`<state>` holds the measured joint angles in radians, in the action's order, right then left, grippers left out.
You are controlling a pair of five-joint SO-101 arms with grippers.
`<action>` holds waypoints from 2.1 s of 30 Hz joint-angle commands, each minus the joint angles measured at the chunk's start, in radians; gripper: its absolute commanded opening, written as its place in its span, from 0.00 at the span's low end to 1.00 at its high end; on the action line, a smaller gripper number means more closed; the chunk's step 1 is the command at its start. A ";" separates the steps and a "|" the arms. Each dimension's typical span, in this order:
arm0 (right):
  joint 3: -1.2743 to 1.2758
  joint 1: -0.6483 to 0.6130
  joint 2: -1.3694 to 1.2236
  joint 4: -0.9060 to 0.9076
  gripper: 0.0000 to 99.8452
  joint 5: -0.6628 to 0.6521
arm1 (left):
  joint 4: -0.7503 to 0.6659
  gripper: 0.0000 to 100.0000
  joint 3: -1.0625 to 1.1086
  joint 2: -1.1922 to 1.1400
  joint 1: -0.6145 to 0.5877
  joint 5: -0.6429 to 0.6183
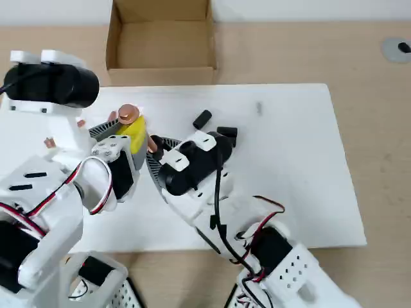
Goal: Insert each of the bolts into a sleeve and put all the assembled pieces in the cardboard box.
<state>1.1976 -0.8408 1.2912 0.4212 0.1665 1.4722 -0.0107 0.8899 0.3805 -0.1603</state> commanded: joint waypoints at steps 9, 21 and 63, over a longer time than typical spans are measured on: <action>-0.005 0.015 0.016 -0.031 0.01 0.006 | -0.091 0.01 0.052 -0.004 0.003 0.025; -0.005 0.015 0.016 -0.029 0.01 0.006 | -0.120 0.01 0.086 -0.004 0.003 0.028; 0.035 -0.045 0.015 -0.031 0.01 0.006 | -0.161 0.01 0.140 0.005 0.020 0.012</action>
<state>1.2359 -0.8700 1.2912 0.4212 0.1665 1.3249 0.1135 0.8884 0.3652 -0.1389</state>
